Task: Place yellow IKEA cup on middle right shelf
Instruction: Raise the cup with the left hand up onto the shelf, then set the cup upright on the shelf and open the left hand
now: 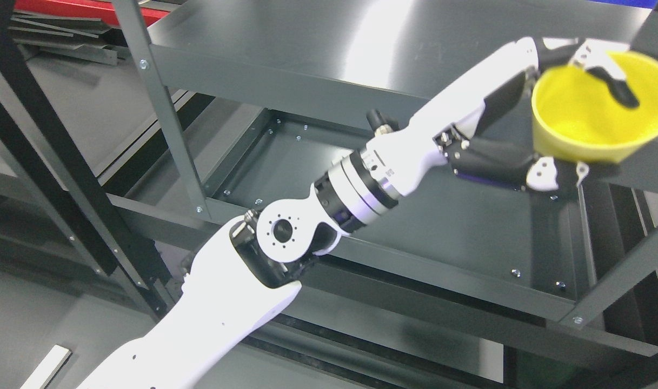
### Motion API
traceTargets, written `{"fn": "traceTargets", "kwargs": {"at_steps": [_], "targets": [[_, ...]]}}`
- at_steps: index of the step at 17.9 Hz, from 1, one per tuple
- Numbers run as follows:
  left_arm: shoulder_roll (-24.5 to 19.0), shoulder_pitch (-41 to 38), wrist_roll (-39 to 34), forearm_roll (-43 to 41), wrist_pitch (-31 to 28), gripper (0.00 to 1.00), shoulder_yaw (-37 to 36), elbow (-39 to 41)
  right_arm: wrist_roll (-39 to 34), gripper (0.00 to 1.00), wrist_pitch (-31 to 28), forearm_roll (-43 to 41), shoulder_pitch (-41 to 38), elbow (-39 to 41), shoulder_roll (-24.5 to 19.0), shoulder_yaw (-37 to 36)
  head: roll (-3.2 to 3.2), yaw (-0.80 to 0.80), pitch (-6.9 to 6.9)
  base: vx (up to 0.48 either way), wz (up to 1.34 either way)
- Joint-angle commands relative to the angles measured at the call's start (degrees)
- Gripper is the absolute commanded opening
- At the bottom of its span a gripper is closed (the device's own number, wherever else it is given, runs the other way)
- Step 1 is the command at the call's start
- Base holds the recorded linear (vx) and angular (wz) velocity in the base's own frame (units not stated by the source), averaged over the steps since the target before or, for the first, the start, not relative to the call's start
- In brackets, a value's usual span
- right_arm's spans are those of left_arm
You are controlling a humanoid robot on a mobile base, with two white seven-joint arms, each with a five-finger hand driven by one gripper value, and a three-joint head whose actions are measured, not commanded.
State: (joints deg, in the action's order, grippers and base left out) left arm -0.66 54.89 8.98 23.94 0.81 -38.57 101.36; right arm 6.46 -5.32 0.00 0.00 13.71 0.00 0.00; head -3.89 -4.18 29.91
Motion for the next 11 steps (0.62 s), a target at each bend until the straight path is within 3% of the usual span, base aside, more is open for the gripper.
{"fn": "traceTargets", "kwargs": {"at_steps": [1, 5, 9, 11], "targets": [[-0.3, 3.2, -2.9, 0.8, -8.1, 0.0, 15.2, 0.3, 0.2, 0.99, 0.0, -1.4, -0.8, 0.0, 1.0, 1.0, 0.0, 0.0, 0.0, 0.068, -0.17], [-0.3, 4.1, -11.0, 0.6, -23.0, 0.0, 25.3, 0.0, 0.2, 0.99, 0.0, -1.4, -0.8, 0.0, 1.0, 1.0, 0.0, 0.0, 0.0, 0.044, -0.04], [-0.3, 4.1, -14.8, -0.9, -34.4, 0.0, 28.2, -0.1, 0.2, 0.99, 0.0, -1.4, -0.8, 0.0, 1.0, 1.0, 0.0, 0.0, 0.0, 0.038, -0.09], [-0.3, 4.2, -14.8, -3.4, -36.5, 0.01, 27.9, -0.4, 0.2, 0.99, 0.0, -1.4, -0.8, 0.0, 1.0, 1.0, 0.0, 0.0, -0.01, 0.03, -0.07]]}}
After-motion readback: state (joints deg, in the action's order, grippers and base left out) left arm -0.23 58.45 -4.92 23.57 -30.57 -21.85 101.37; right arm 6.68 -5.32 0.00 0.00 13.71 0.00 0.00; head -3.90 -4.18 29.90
